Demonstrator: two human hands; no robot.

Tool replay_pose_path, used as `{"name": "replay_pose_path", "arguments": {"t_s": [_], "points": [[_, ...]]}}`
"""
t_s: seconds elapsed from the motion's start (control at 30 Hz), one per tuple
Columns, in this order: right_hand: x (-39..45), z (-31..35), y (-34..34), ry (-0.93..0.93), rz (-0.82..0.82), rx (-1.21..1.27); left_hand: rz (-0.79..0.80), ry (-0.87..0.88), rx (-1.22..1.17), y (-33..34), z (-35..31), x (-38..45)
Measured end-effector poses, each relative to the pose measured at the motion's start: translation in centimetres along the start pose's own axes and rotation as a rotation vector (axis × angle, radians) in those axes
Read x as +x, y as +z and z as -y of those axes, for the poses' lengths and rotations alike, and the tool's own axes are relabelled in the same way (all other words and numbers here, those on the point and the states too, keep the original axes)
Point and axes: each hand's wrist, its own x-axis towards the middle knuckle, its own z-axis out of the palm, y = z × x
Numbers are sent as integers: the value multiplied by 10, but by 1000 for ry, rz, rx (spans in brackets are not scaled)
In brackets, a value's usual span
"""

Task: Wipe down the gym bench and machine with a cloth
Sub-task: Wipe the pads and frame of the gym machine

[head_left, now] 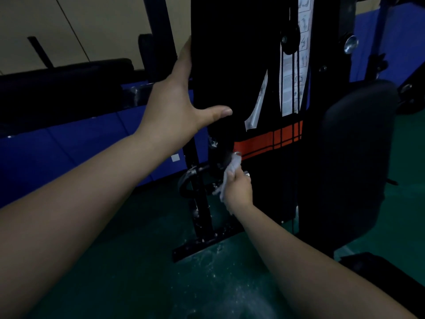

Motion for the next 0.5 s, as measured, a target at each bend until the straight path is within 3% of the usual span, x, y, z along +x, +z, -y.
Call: {"name": "replay_pose_path", "arguments": {"t_s": [0.13,0.33,0.5], "points": [[-19,-10,-14,-91,18,30,46,-51,-140,-1,13,-11],[-73,9,-26,-114,13,240,123,-406,-135,55,49,-85],[-90,33,-23,-178,250,373,138,-577,-442,87,47,-114]]}}
